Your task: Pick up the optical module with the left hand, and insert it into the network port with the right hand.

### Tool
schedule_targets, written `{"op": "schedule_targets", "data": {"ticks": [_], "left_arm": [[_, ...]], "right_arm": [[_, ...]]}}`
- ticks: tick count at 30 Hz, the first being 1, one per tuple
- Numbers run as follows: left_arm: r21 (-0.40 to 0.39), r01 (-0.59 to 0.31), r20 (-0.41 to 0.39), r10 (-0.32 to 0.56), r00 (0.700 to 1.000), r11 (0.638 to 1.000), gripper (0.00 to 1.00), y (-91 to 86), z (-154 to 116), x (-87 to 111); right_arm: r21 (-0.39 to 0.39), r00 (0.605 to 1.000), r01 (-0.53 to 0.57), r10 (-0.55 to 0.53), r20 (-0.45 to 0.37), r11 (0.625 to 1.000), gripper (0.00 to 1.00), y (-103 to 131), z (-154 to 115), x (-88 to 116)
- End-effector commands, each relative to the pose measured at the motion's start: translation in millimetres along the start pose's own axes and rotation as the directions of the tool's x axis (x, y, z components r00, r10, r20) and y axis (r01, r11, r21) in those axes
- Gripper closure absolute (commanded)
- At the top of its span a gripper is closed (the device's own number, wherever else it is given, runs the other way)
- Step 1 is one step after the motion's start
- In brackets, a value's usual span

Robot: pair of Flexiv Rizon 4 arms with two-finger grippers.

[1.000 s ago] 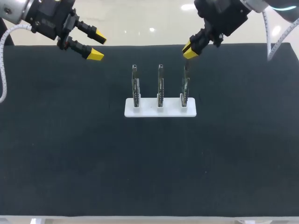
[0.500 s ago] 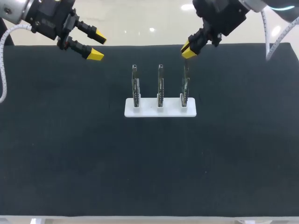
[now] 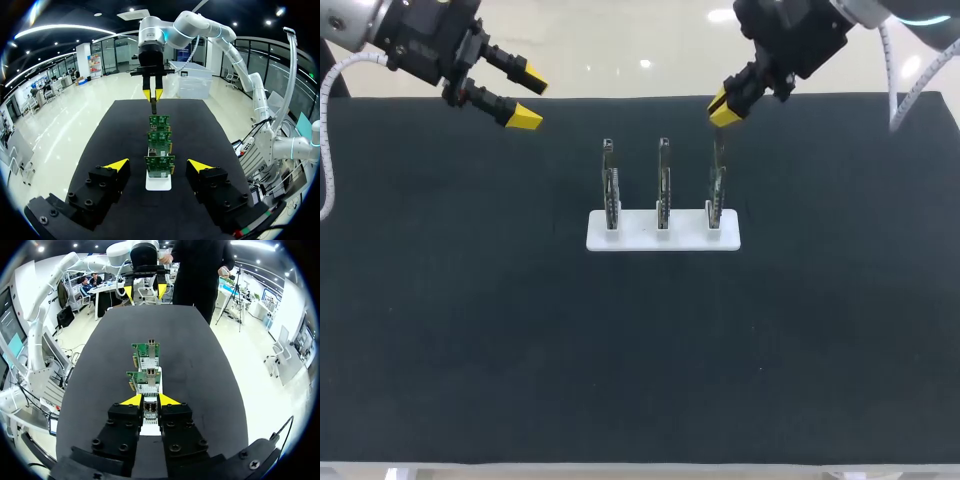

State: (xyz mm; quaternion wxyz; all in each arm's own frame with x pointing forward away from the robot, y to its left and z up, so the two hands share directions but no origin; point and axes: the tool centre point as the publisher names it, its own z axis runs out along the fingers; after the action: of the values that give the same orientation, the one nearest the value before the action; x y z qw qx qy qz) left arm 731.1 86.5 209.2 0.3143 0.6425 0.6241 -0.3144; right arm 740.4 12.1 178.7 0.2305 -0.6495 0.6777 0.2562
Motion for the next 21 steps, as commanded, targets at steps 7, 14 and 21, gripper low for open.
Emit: {"op": "schedule_targets", "data": {"ticks": [7, 14, 21], "left_arm": [[0.001, 0.001, -0.004, -0.001, 1.0, 1.0, 0.0, 0.6, 0.0, -0.6], [0.001, 0.001, -0.004, -0.001, 1.0, 1.0, 0.0, 0.6, 0.0, -0.6], [0.001, 0.001, -0.004, -0.001, 1.0, 1.0, 0.0, 0.6, 0.0, -0.6]], "right_arm": [[0.0, 1.0, -0.001, 0.001, -0.002, 1.0, 1.0, 1.0, -0.5, -0.5], [0.001, 1.0, 0.002, -0.002, 0.003, 1.0, 1.0, 0.4, 1.2, 0.8], [0.001, 1.0, 0.004, -0.004, 0.006, 1.0, 1.0, 0.3, 3.5, 1.9]]}}
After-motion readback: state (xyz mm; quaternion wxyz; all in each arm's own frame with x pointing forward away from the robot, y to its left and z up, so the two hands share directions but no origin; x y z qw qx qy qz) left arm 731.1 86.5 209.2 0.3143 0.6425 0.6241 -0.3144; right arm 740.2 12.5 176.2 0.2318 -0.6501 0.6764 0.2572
